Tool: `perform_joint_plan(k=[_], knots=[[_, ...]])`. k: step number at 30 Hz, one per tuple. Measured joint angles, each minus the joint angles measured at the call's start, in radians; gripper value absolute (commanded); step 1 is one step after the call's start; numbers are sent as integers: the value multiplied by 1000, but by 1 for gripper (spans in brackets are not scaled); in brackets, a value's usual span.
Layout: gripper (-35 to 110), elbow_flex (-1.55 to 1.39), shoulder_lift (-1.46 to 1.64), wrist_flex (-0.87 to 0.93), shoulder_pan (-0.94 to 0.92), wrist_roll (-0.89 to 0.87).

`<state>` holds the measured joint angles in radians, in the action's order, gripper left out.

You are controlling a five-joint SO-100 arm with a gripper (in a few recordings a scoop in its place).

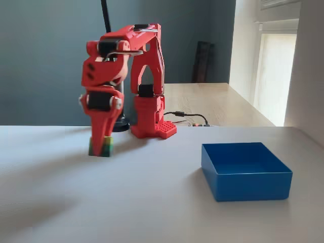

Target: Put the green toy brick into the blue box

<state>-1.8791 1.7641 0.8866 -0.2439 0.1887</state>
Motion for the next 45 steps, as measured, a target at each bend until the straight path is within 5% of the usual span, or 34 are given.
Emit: perform_joint_plan(k=[23,40,45], knots=[[0,178,-3,52,686,67],[0,49,-21,52,831,-31],[19,34,-21,52,828,-61]])
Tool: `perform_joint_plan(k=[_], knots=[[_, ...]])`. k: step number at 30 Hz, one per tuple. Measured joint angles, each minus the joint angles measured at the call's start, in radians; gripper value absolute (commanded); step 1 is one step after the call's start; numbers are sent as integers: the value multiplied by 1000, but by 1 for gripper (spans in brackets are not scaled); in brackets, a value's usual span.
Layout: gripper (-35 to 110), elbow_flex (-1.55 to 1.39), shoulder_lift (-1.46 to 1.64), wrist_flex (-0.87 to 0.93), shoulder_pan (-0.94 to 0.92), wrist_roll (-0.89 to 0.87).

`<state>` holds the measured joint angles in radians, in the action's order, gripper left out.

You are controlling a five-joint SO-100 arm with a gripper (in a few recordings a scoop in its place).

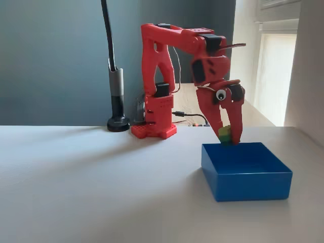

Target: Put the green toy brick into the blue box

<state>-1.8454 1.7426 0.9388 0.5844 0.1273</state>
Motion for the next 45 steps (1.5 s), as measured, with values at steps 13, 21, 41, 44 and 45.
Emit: perform_joint_plan(k=[13,21,41,44,45], knots=[[14,-2,0,0,0,-2],[0,12,0,0,-6,-18],[0,2,107,15,-477,110],[0,-107,210,15,-509,118],[0,-144,245,15,-514,118]])
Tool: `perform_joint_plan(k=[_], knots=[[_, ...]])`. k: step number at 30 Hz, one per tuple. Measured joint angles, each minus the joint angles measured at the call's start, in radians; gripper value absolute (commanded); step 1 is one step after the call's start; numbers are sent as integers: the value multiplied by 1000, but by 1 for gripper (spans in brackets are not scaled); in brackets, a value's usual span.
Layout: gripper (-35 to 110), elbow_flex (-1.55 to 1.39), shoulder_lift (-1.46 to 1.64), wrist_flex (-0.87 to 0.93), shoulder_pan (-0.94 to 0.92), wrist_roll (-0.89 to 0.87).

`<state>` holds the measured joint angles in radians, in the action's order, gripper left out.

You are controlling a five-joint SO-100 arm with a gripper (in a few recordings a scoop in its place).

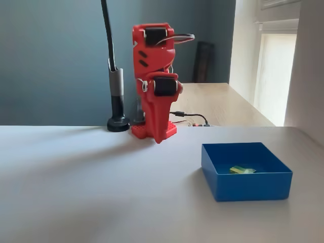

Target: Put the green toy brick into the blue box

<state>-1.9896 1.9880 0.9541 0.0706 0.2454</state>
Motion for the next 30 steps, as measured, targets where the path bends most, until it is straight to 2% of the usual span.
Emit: perform_joint_plan(k=[7,20,30], knots=[[0,-275,301,-63,-44,-80],[0,-781,864,-67,-64,-161],[0,-1014,1111,-67,-66,-178]])
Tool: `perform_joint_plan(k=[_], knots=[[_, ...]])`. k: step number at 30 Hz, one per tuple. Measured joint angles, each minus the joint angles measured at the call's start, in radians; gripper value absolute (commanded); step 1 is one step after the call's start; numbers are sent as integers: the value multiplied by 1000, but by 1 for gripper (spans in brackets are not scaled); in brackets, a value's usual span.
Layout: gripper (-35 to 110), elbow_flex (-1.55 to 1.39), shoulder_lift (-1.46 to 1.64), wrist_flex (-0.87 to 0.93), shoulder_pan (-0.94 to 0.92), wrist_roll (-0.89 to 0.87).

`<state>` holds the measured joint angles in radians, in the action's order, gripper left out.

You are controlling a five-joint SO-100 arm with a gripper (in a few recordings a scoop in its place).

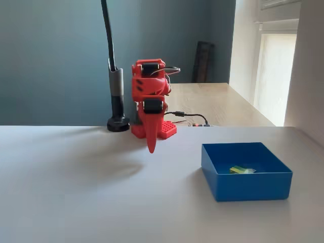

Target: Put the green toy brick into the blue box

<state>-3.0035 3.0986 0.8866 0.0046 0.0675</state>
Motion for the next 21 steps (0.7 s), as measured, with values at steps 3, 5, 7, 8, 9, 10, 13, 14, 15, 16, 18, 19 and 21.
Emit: perform_joint_plan(k=[3,5,7,8,9,10,13,14,15,16,18,19,21], knots=[[0,-37,37,0,0,-11],[0,-63,67,0,0,-14],[0,-67,78,3,0,-25],[0,-67,91,6,0,-29],[0,-71,107,14,0,-29],[0,-71,121,25,0,-29],[0,-78,143,34,0,-31],[0,-80,149,34,0,-38],[0,-81,156,41,0,-43],[0,-81,160,49,0,-46],[0,-81,160,52,0,-46],[0,-81,160,52,0,-46],[0,-81,160,52,0,-46]])
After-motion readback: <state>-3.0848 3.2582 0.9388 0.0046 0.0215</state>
